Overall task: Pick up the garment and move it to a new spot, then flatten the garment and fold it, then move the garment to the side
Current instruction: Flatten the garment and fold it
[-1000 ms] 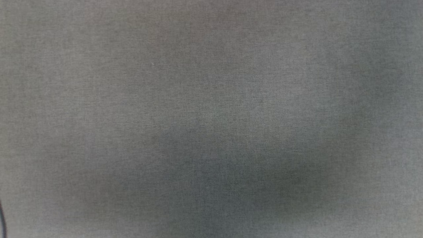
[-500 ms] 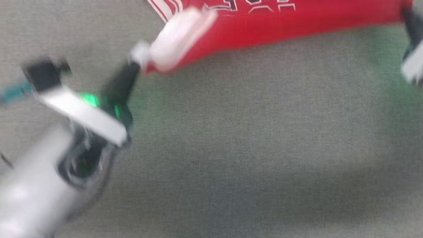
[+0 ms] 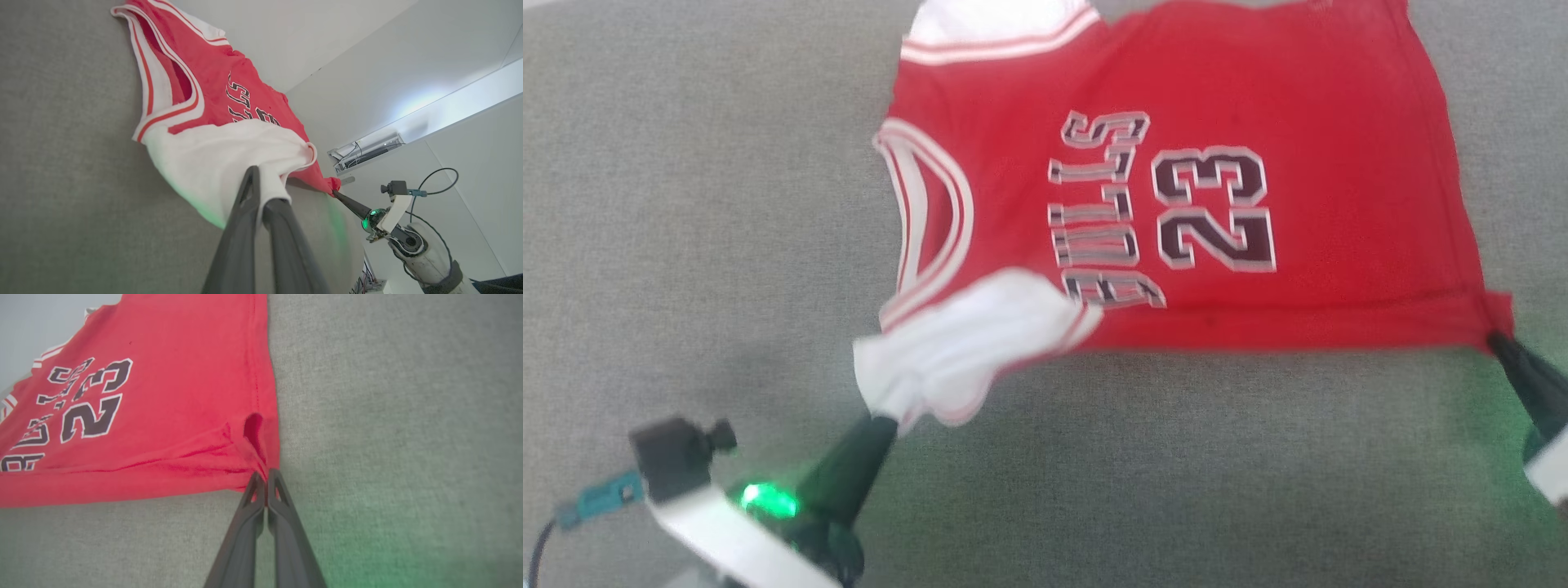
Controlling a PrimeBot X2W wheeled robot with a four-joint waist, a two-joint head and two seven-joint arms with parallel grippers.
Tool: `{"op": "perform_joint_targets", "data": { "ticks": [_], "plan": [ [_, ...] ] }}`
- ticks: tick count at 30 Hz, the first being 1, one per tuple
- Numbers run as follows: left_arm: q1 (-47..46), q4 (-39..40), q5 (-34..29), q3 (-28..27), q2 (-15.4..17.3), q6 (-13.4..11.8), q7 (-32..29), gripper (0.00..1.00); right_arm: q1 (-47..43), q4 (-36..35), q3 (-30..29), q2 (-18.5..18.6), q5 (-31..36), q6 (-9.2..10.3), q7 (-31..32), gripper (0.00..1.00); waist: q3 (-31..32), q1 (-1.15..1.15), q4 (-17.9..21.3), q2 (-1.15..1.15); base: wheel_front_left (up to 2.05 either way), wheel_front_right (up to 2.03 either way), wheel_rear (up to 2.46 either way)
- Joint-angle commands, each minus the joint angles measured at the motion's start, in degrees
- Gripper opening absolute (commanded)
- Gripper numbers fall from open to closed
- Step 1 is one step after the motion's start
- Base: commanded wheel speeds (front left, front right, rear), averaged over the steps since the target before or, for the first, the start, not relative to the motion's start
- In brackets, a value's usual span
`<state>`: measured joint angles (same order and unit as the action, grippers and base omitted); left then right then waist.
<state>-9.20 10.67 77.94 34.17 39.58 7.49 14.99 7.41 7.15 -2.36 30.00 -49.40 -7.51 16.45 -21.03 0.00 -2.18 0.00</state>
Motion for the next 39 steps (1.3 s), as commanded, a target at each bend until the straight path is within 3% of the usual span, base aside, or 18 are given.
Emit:
{"op": "perform_joint_targets", "data": {
  "ticks": [1, 8, 14, 25, 29, 38, 39],
  "plan": [
    [2.0, 1.5, -0.8, -0.2, 0.9, -0.1, 0.3, 0.00, -2.6, -2.3, -1.7, -0.7, 0.0, 0.04, 0.8, 0.00, 0.1, 0.00, -0.1, 0.00, 0.00, 0.00, 0.00],
    [8.0, 7.6, -2.5, -2.9, 4.1, -0.1, 0.3, 0.00, -12.8, -15.0, -10.4, -6.0, 2.0, 0.05, 6.6, 0.00, -0.4, 0.00, 0.0, 0.00, 0.00, 0.00, 0.00],
    [-0.9, 7.6, -3.5, -0.4, 4.9, -0.1, 0.3, 0.00, -7.1, -18.3, -12.5, -8.7, 4.0, 0.03, 10.2, 0.00, -0.9, 0.00, 0.5, 0.00, 0.00, 0.00, 0.00],
    [-23.1, -8.4, 1.3, 3.6, 3.3, -0.1, -0.6, 0.00, 11.6, -6.5, -8.1, -8.2, 7.4, 0.03, 12.7, 0.00, -5.9, 0.00, 2.3, 0.00, 0.00, 0.00, 0.00],
    [-26.5, -16.8, -1.2, 5.1, 2.3, -0.1, -0.1, 0.00, 14.2, -2.8, -5.5, -7.5, 9.0, 0.03, 10.8, 0.00, -8.1, 0.00, 2.9, 0.00, 0.00, 0.00, 0.00],
    [-29.7, -27.8, -5.6, 7.9, 0.3, -0.1, 0.1, 0.00, 18.1, 3.4, 1.9, -7.2, 11.5, 0.03, 5.8, 0.00, -10.3, 0.00, 4.1, 0.00, 0.00, 0.00, 0.00],
    [-30.0, -28.4, -6.0, 8.1, 0.3, -0.1, 0.1, 0.09, 18.3, 3.9, 2.5, -6.9, 11.7, 0.03, 4.6, 0.00, -10.0, 0.00, 4.1, 0.00, 0.00, 0.00, 0.00]
  ]
}}
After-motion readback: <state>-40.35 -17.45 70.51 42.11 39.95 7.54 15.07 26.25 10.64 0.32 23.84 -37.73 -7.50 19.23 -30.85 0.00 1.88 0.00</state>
